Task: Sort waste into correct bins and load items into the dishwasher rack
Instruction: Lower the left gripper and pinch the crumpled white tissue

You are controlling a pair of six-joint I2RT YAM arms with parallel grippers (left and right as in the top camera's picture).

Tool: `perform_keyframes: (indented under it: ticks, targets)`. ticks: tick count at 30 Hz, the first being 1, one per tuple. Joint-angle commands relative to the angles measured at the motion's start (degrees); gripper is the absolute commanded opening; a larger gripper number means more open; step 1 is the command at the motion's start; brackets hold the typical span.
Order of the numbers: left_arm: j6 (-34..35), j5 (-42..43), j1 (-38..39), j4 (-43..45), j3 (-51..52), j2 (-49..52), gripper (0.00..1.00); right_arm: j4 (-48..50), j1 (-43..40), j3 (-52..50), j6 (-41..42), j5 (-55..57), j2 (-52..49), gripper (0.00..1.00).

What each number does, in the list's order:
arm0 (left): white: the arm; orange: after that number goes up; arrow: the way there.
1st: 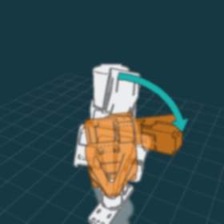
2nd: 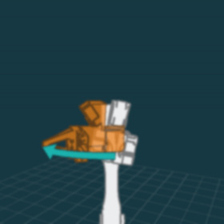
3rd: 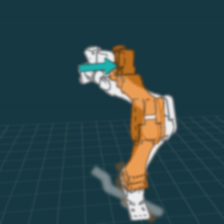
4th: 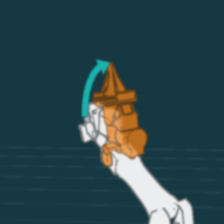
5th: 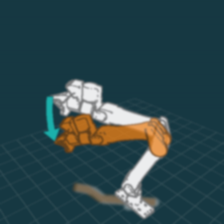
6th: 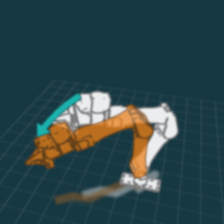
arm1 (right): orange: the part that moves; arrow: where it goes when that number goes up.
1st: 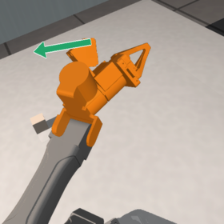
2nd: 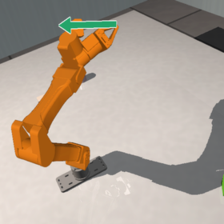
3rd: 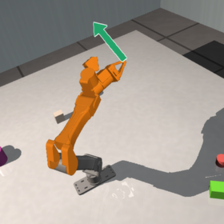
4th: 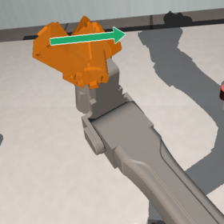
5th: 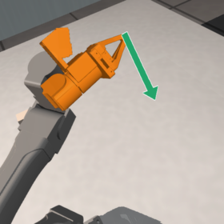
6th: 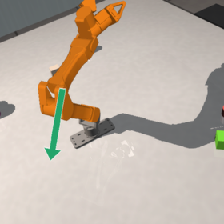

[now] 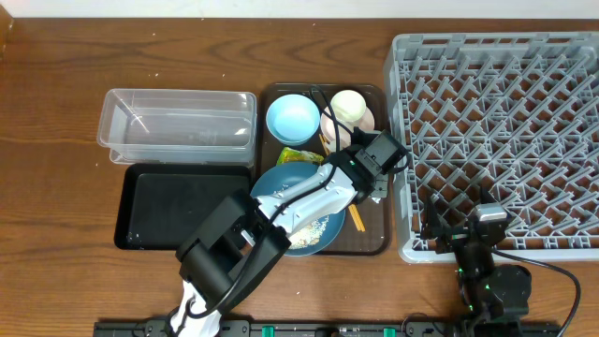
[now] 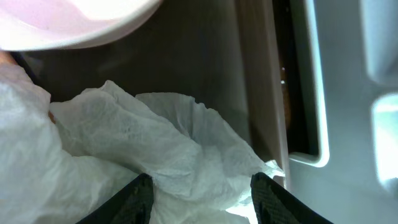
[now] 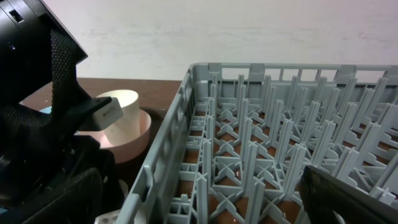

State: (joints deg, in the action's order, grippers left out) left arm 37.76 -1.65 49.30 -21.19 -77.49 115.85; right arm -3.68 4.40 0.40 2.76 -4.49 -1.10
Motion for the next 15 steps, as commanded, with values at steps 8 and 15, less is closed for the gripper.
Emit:
perform_keyframes:
  ticks: [8,15]
  targets:
    - [0.9,-0.5,0.1,-0.3,0.3,1.0,0.49,-0.2,0.0,-0.1,0.0,-0.2,0.1,0.99]
    - [0.9,-0.5,0.1,0.1,0.4,3.1,0.49,-0.2,0.0,-0.1,0.0,-0.2,0.1,0.99]
